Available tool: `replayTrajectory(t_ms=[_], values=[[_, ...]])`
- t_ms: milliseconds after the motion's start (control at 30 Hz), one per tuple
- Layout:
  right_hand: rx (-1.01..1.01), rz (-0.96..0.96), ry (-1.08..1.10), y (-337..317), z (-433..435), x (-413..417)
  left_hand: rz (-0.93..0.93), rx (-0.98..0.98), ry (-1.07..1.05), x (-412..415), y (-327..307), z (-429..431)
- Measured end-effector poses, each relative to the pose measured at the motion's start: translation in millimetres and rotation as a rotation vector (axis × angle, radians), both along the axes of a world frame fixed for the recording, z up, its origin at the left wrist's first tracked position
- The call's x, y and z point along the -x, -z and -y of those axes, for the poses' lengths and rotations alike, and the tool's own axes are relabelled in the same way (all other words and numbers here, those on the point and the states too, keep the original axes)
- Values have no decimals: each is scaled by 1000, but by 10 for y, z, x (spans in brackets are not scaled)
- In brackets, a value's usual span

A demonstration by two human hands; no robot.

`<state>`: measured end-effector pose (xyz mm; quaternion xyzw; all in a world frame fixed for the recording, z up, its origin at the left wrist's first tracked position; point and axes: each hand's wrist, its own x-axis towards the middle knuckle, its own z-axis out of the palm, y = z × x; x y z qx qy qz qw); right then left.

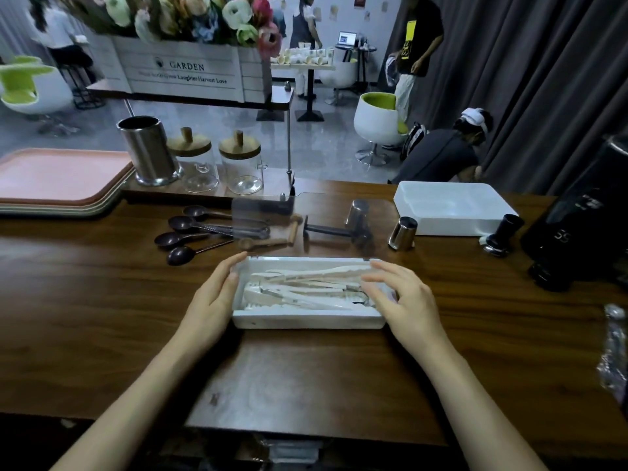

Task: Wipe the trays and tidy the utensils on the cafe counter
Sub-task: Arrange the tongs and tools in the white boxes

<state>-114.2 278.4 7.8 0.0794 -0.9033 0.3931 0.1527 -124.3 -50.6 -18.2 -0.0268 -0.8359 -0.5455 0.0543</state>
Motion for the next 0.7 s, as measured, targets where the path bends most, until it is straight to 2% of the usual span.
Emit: replayTrajectory(t_ms=[100, 200, 500, 633, 700], values=[[175, -9, 123, -8, -31, 68, -18, -28, -15, 18, -64, -12], [308, 25, 122, -142, -43, 175, -62, -39, -57, 48, -148, -30], [436, -2, 111, -513, -21, 462, -191, -6, -35, 495, -737, 43], [562, 116, 58, -582, -66, 516, -141, -83, -23, 520, -802, 49], [537, 146, 30, -622, -84, 507, -132, -133, -37, 493, -818, 62]])
